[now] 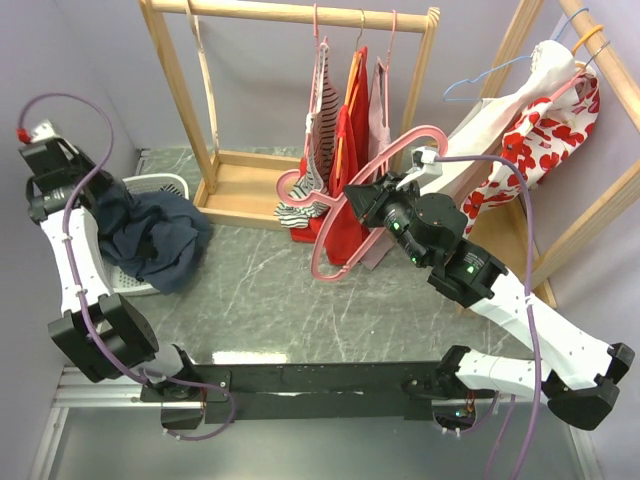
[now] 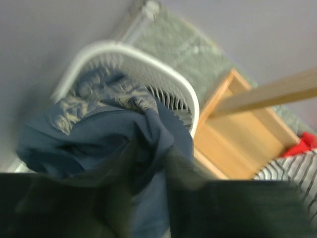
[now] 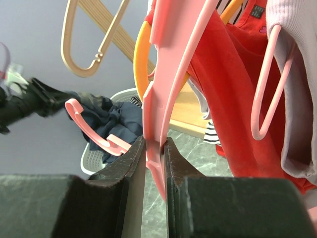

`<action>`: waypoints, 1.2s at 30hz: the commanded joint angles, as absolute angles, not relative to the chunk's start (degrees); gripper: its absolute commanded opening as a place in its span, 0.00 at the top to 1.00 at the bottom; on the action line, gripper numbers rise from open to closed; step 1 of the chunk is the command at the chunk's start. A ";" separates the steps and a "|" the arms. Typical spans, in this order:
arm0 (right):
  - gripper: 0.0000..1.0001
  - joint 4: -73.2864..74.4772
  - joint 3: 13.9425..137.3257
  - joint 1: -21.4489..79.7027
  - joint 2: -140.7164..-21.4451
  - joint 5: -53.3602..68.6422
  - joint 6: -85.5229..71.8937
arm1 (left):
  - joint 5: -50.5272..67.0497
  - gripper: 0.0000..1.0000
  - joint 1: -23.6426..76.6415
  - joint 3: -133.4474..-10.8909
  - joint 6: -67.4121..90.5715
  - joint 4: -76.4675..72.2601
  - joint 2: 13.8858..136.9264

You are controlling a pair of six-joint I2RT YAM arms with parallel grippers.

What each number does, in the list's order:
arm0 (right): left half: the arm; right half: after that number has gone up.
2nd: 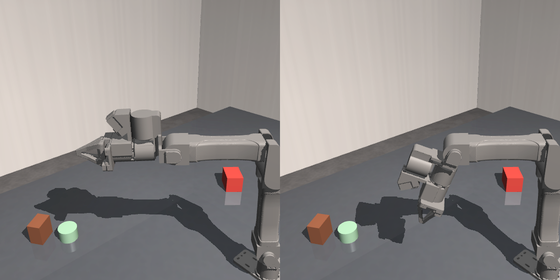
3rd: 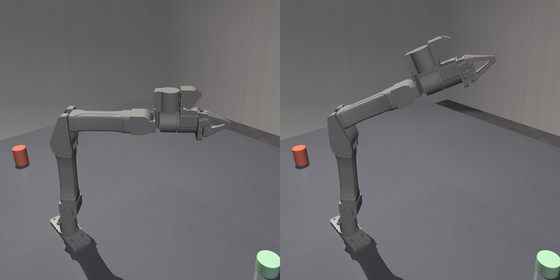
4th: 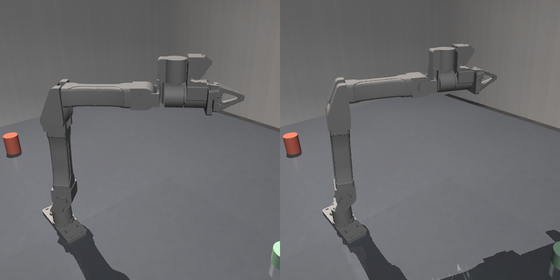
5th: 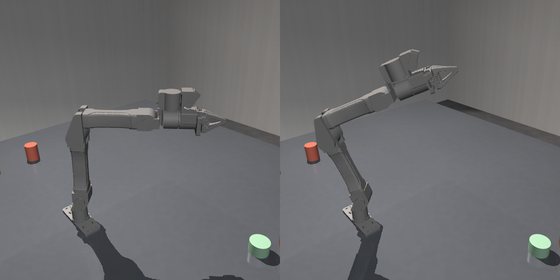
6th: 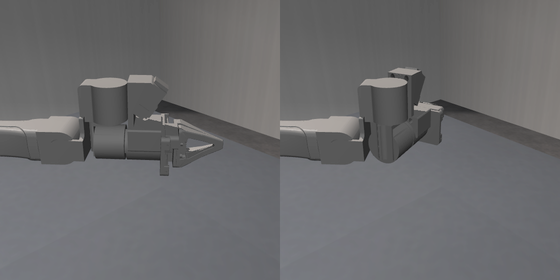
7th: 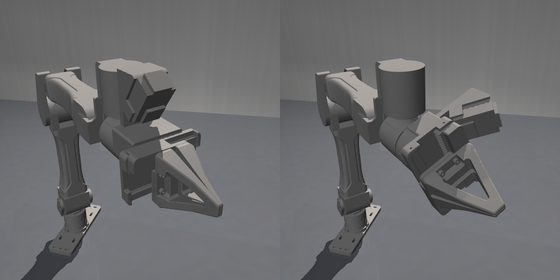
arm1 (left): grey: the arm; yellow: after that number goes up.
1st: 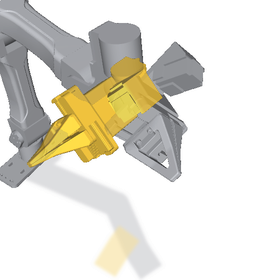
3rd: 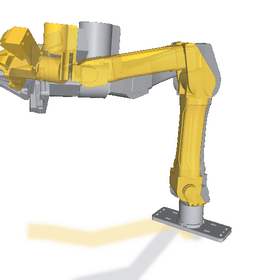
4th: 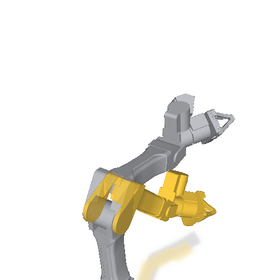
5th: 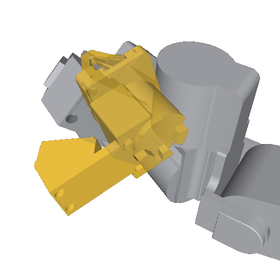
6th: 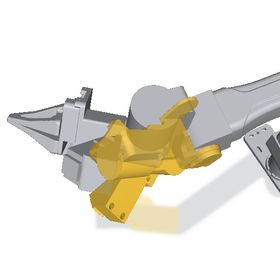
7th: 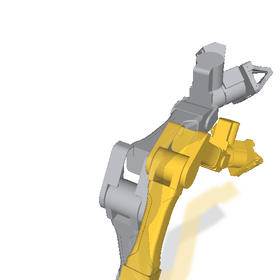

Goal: Remove the tank top from the hanger
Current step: Place the tank top in the bin.

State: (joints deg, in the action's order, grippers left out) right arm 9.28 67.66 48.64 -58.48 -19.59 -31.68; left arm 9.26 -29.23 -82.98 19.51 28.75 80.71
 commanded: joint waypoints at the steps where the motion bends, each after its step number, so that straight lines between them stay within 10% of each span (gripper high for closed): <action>1: 1.00 5.19 67.24 48.16 -58.01 -18.99 -31.99 | 14.14 0.67 -27.69 -80.25 22.94 29.26 76.90; 12: 1.00 4.31 67.50 47.37 -59.33 -16.53 -32.26 | 8.63 0.99 -15.74 -74.01 20.03 35.24 82.08; 33: 1.00 4.75 66.80 45.27 -58.27 -16.43 -32.52 | 15.66 0.99 -19.43 -83.76 18.55 39.37 115.48; 35: 1.00 4.83 66.88 44.91 -58.27 -16.08 -32.52 | 12.93 0.90 -18.64 -82.80 19.77 38.68 115.05; 36: 1.00 4.92 66.97 44.91 -58.36 -16.00 -32.52 | 13.70 0.62 -18.72 -82.62 19.60 38.67 114.53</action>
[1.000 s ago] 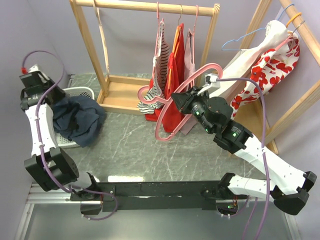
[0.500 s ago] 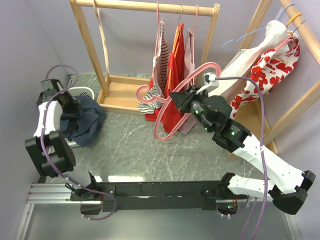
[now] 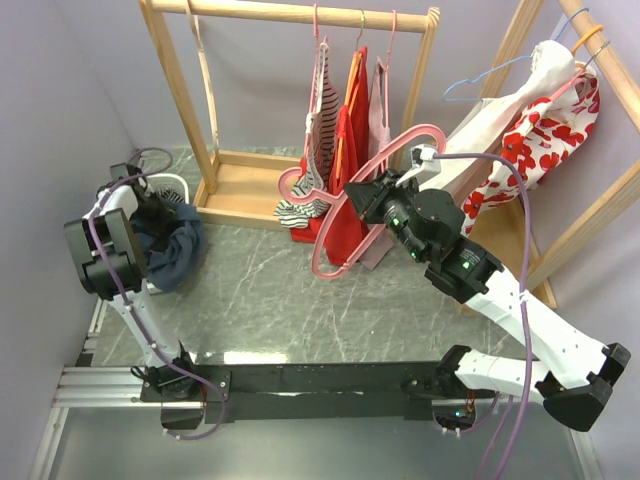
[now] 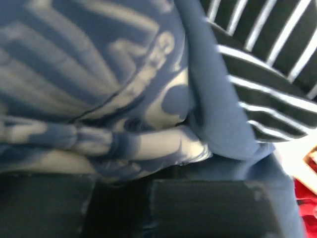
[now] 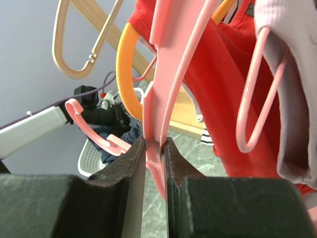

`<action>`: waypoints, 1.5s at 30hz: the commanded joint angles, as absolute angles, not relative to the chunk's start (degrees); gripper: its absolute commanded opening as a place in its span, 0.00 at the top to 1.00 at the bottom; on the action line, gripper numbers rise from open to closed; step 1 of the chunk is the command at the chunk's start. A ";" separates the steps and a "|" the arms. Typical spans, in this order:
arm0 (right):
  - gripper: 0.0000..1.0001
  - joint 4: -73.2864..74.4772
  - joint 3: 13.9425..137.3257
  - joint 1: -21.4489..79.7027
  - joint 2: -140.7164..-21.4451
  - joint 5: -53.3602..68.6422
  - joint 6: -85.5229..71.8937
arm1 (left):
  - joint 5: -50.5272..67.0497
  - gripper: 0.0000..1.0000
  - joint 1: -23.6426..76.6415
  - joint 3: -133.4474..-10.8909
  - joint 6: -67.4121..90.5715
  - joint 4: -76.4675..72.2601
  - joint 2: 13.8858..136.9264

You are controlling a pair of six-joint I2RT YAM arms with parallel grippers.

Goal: Remove the tank top from the hanger
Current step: Place the tank top in the bin.

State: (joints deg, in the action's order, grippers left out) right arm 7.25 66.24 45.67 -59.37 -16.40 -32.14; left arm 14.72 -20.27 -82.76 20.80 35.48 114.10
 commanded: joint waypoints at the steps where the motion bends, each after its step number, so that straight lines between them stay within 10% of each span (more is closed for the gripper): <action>1: 1.00 5.10 67.15 44.65 -58.36 -16.00 -32.52 | 14.15 0.58 -18.63 -83.05 19.25 38.85 114.17; 3: 0.99 4.92 67.06 44.65 -58.10 -16.00 -32.52 | 12.66 0.67 -18.63 -83.41 18.99 39.37 112.42; 18: 0.97 4.39 66.00 44.12 -58.01 -15.12 -32.78 | 6.75 0.03 -17.75 -79.22 21.88 37.10 82.55; 45: 0.96 3.08 64.86 43.86 -58.18 -13.89 -33.75 | 0.44 0.39 -9.93 -64.78 20.92 36.30 84.81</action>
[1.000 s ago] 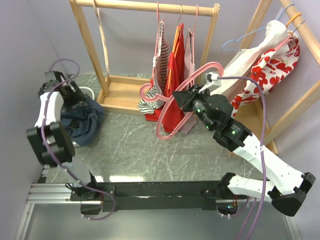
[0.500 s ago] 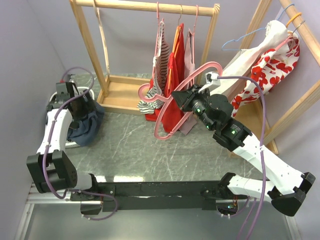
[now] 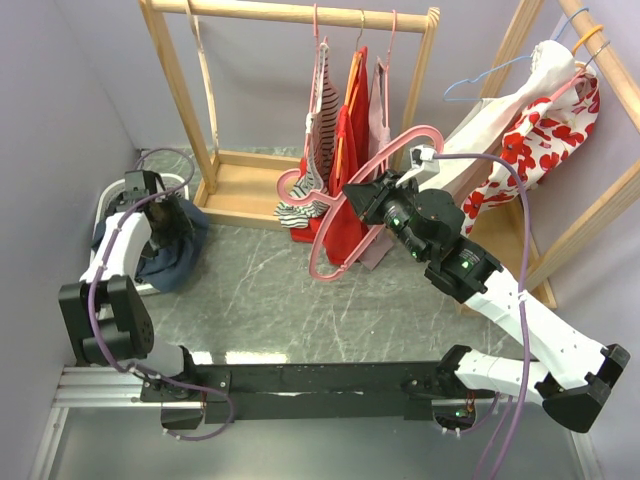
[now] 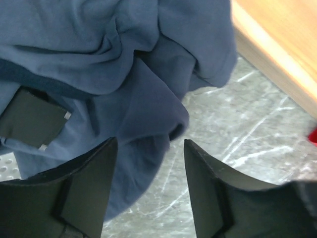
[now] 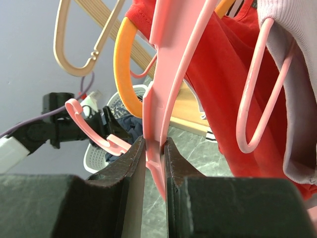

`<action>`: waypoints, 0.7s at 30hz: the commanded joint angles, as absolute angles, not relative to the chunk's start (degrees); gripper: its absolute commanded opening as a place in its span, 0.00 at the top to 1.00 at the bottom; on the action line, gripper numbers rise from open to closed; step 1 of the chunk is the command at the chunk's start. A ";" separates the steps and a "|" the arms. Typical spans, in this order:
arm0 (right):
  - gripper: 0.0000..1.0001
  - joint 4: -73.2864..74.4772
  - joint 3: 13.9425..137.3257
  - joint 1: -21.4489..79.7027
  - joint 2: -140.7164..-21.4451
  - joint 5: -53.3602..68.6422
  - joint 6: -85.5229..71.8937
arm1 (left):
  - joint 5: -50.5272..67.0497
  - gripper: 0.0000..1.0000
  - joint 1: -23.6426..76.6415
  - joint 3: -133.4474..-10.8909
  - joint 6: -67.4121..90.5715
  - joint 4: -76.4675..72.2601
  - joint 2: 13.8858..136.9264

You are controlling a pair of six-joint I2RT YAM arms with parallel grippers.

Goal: Remove the tank top from the hanger
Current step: Place the tank top in the bin.

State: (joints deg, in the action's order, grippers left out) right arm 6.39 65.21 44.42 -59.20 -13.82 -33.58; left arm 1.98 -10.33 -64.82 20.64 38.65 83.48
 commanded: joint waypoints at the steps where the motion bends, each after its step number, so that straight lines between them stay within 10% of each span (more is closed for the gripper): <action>1: 0.96 3.16 64.78 43.77 -58.18 -13.80 -33.75 | 0.35 0.40 -9.76 -64.69 21.09 35.95 84.90; 9: 0.96 3.16 64.69 43.33 -58.10 -13.27 -33.84 | 0.44 0.59 -9.84 -65.13 22.06 33.93 85.52; 16: 0.96 3.43 64.60 43.24 -57.83 -13.45 -33.66 | 0.18 0.97 -9.76 -65.22 21.71 34.19 86.75; 21: 0.96 3.43 64.69 43.24 -57.92 -13.27 -33.66 | 0.35 0.99 -9.76 -65.83 21.62 34.19 83.51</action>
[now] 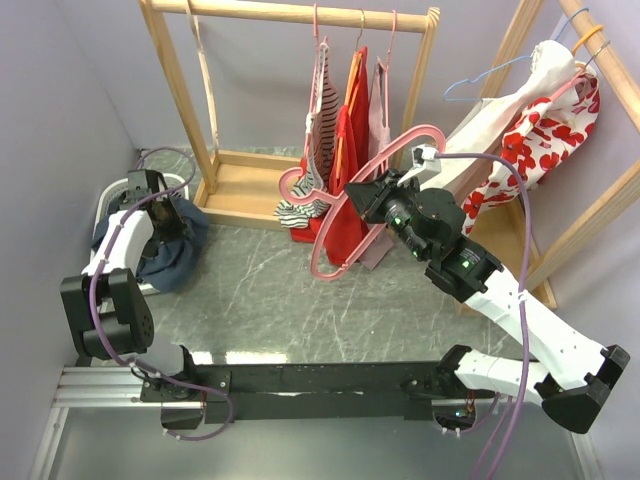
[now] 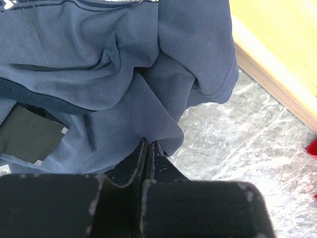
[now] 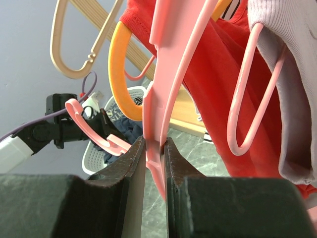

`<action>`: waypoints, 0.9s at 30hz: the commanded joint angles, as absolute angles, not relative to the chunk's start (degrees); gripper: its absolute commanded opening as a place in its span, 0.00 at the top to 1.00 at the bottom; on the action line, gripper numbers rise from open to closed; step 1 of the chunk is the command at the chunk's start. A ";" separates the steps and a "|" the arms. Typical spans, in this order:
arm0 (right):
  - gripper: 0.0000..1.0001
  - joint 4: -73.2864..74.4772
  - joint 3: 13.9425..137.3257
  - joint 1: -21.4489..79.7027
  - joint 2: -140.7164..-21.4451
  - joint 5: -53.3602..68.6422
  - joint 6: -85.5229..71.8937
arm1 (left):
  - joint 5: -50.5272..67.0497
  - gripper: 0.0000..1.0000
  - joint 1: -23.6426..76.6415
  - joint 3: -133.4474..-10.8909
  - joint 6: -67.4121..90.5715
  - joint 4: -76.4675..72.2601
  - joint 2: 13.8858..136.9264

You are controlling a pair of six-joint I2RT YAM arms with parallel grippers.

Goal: Remove the tank top from the hanger
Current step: Place the tank top in the bin.

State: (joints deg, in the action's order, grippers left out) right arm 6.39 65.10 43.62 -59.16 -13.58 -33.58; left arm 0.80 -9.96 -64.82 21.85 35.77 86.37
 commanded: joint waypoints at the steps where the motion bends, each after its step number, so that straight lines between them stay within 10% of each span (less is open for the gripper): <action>1: 0.96 3.43 64.69 43.24 -58.09 -13.27 -33.66 | 0.44 0.99 -9.76 -66.18 21.97 34.71 82.63; 13: 0.96 3.78 66.00 43.15 -58.97 -12.57 -32.61 | -6.86 0.99 -15.80 -74.45 25.05 35.60 71.63; 27: 0.95 2.91 65.57 43.07 -58.45 -12.22 -32.87 | 1.23 0.99 -22.06 -71.56 23.21 34.72 87.26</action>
State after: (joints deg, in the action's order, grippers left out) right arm 6.42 65.10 43.48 -59.18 -12.51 -33.39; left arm -3.64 -22.55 -73.87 24.62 35.62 81.08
